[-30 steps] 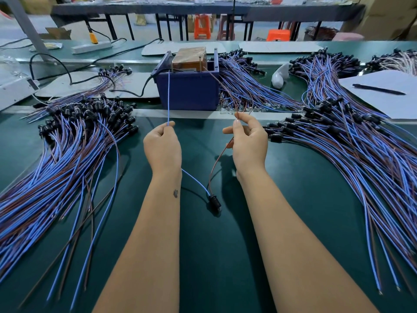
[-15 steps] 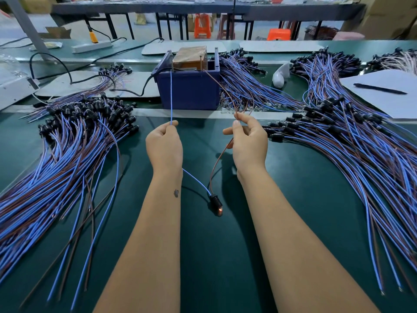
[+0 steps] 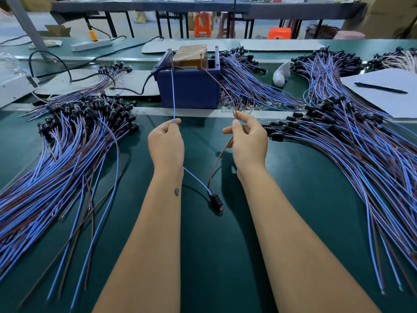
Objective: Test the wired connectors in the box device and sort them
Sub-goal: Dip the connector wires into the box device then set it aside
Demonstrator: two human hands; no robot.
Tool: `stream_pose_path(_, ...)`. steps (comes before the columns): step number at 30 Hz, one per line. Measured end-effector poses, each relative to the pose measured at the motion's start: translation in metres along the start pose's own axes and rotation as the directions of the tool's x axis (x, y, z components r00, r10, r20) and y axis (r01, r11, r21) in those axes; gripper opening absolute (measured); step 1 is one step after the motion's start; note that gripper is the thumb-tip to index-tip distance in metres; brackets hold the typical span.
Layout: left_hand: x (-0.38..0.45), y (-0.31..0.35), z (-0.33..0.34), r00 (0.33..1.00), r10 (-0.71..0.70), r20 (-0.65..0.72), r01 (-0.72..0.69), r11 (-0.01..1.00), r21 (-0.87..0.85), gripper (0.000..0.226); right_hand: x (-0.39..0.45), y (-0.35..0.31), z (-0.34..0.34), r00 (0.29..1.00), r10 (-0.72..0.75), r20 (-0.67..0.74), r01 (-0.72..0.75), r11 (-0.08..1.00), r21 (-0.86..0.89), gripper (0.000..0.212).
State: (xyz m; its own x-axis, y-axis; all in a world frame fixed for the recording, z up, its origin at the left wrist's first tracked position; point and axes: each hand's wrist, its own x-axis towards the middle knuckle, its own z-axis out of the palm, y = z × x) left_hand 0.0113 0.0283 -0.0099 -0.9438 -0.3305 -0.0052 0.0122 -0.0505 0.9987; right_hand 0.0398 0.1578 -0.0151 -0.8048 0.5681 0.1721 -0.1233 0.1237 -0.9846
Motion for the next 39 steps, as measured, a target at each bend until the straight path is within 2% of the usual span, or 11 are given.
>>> stream_pose_path(20, -0.0027, 0.0018, 0.0005, 0.997, -0.008, 0.081, 0.005, 0.999, 0.037, 0.031, -0.0005, -0.0002, 0.0004, 1.000, 0.010, 0.017, -0.010, 1.000, -0.020, 0.022)
stream_pose_path(39, -0.0033, 0.0018, -0.0010, 0.996, -0.014, 0.092, 0.008, 0.998, 0.058, 0.030, -0.0037, 0.0003, 0.0021, 0.994, 0.006, 0.110, 0.014, 0.982, -0.187, 0.021)
